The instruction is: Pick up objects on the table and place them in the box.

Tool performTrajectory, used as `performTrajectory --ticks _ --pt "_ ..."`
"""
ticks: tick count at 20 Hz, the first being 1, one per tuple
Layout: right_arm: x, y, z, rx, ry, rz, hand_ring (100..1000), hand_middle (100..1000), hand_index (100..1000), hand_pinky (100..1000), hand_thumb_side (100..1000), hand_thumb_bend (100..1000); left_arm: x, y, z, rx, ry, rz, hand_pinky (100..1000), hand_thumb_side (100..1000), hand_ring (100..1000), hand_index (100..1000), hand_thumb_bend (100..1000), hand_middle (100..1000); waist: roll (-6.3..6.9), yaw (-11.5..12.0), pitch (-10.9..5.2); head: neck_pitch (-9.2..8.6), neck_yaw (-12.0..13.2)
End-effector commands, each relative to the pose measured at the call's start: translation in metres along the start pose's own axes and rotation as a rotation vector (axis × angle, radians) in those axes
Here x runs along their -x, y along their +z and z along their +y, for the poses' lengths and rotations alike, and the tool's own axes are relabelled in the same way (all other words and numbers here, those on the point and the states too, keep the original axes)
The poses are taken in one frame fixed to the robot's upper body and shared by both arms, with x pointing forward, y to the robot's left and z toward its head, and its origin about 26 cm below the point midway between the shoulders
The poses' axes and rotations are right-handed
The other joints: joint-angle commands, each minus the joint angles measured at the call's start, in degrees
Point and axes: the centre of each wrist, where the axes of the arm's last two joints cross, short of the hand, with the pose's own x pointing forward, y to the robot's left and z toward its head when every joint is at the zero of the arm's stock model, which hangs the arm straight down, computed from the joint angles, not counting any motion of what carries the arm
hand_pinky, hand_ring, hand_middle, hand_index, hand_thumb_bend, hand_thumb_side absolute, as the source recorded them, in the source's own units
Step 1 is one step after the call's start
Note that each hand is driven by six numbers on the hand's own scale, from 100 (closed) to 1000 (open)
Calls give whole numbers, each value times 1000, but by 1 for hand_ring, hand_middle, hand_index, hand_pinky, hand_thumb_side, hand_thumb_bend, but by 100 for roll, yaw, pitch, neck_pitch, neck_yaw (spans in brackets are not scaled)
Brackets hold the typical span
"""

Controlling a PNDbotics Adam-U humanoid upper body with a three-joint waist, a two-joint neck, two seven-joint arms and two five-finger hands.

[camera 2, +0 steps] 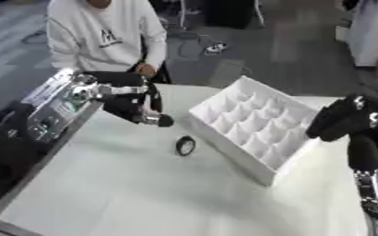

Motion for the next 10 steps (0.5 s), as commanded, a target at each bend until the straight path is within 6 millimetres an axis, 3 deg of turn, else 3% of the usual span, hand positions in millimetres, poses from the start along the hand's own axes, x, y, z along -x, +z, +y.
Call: performTrajectory --ticks 1,10 --pt "-4 -7 -3 -30 22 -52 468 489 565 379 624 100 7 4 11 -9 3 40 270 963 461 728 666 607 5 -4 -120 11 44" --pt "-3 -8 -1 -34 15 -57 468 488 564 380 625 100 15 -8 0 78 44 55 199 956 414 706 664 560 0 -41 -147 -21 92"
